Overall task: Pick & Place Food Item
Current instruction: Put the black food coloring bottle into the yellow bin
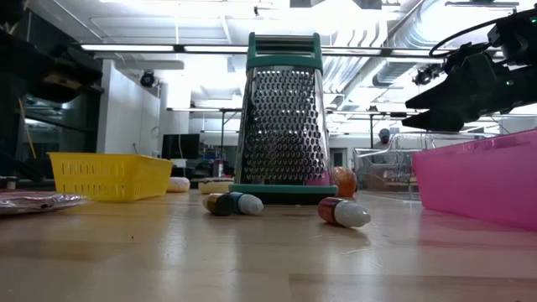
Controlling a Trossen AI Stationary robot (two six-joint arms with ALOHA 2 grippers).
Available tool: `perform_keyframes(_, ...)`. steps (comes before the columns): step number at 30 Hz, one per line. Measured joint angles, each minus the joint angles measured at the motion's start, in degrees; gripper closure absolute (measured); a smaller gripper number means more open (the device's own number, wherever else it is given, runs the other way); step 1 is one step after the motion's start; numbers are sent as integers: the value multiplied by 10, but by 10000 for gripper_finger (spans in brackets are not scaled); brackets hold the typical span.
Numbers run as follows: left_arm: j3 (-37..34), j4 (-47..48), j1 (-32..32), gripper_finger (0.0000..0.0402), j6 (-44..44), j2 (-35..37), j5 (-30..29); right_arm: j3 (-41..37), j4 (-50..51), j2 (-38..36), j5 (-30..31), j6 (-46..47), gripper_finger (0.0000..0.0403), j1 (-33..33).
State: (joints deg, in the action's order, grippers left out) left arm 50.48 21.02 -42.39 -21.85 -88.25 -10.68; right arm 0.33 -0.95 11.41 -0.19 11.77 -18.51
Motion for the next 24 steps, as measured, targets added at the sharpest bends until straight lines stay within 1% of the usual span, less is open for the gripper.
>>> perform_keyframes(12, 0, -5, -1, 275, 0, -17, -3, 0, 0, 0, 0, 0, 46, 0)
perform_keyframes(17, 0, -14, -2, 275, -5, -30, 9, 0, 0, 0, 0, 0, 46, 0)
perform_keyframes(24, 0, -20, -2, 275, -5, -33, 11, 0, 0, 0, 0, 0, 46, 0)
